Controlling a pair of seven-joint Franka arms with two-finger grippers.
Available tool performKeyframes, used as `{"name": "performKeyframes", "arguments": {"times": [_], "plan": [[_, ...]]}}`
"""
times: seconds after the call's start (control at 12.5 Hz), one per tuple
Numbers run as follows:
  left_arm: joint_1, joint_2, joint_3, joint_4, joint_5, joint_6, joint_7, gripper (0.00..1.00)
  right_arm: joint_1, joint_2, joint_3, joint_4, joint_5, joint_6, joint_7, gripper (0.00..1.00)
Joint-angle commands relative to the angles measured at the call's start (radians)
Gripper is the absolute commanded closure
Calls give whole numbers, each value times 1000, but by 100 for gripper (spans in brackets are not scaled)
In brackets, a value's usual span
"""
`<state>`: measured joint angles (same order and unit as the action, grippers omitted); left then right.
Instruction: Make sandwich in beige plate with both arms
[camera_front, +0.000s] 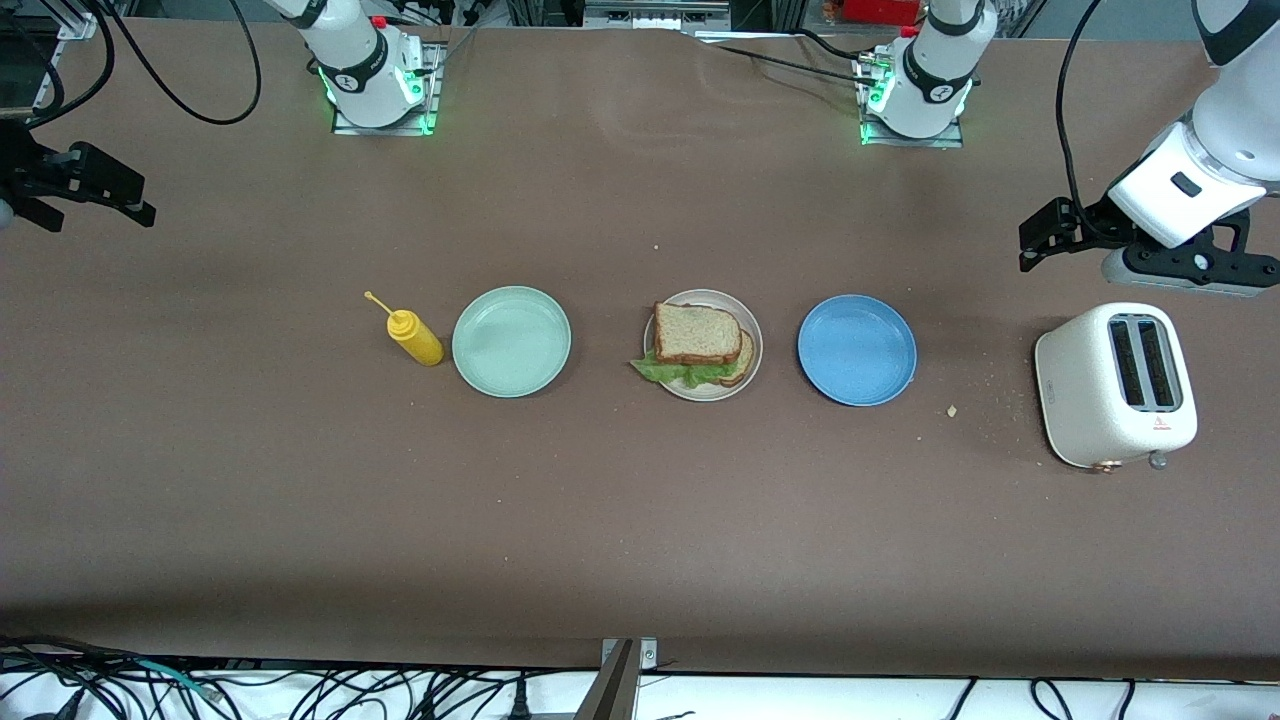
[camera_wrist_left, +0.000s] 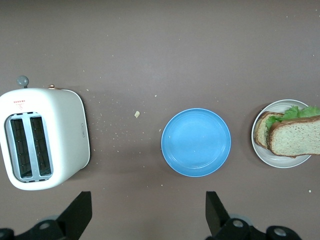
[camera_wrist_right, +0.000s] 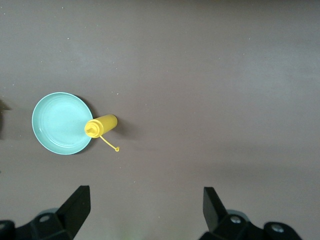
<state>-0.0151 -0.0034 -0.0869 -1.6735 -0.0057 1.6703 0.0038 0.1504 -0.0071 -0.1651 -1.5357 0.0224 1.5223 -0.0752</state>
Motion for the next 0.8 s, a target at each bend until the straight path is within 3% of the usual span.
{"name": "performKeyframes", "arguments": {"times": [0.0, 0.72], "plan": [[6, -4, -11, -2, 24, -7, -13, 0, 3, -14, 1, -11, 1, -4, -3, 0], [3, -4, -13, -2, 24, -7, -13, 0, 1, -5, -1, 21, 8, 6, -2, 0]]}}
